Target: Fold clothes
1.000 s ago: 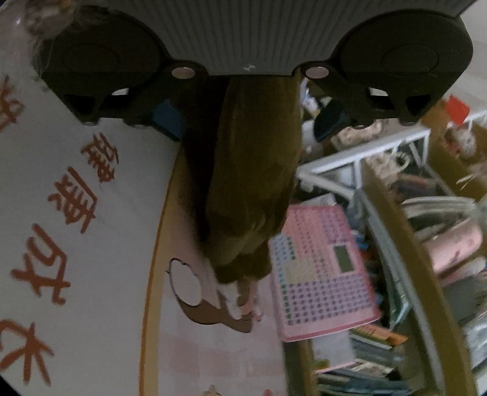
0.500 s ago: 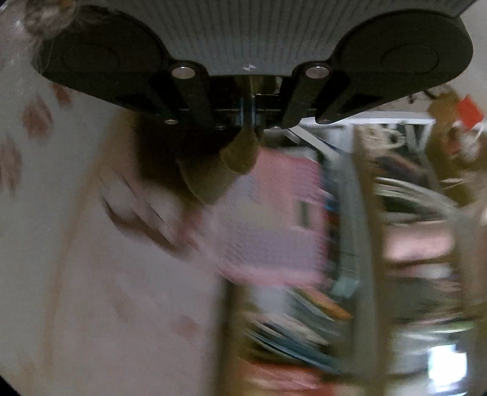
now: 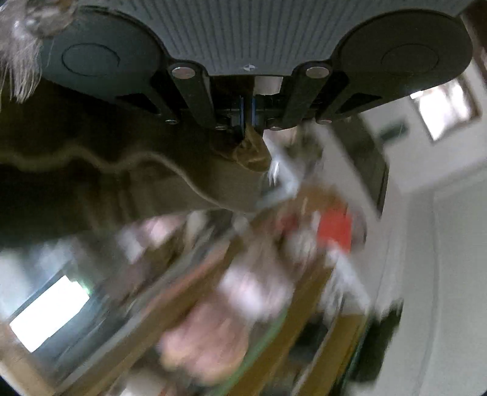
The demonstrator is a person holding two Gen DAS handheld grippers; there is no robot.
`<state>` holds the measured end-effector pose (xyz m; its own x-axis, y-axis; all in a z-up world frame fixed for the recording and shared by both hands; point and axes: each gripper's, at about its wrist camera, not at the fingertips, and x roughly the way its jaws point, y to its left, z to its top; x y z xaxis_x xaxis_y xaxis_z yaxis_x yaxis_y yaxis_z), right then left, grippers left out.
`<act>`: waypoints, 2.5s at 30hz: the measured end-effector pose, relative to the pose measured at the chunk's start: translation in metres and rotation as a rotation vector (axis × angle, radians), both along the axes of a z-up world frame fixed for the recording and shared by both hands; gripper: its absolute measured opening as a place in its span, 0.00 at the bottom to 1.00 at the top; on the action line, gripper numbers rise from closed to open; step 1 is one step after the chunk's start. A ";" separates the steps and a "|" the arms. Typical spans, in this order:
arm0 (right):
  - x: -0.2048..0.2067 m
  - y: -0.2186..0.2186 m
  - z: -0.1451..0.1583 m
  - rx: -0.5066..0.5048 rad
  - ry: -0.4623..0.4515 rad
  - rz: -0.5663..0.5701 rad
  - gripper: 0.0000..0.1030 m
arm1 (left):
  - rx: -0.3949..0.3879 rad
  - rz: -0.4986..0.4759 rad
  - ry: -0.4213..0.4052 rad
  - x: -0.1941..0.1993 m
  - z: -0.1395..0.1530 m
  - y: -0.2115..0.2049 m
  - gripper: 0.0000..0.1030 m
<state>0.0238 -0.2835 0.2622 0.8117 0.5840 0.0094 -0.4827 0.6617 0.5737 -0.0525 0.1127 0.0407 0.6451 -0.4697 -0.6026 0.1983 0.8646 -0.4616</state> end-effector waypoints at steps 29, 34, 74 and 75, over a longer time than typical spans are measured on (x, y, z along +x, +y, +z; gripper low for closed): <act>-0.016 0.231 -0.259 -0.288 0.840 0.331 0.64 | 0.067 0.223 -0.022 0.040 -0.017 0.078 0.47; -0.033 0.183 -0.251 -0.188 0.863 0.175 0.64 | 0.089 0.181 -0.051 0.082 -0.028 0.064 0.47; -0.056 0.027 -0.265 0.002 0.934 -0.416 0.64 | 0.023 0.285 -0.043 0.091 -0.045 0.078 0.18; -0.051 0.019 -0.266 0.008 0.930 -0.432 0.64 | 0.026 0.292 -0.031 0.083 -0.046 0.075 0.18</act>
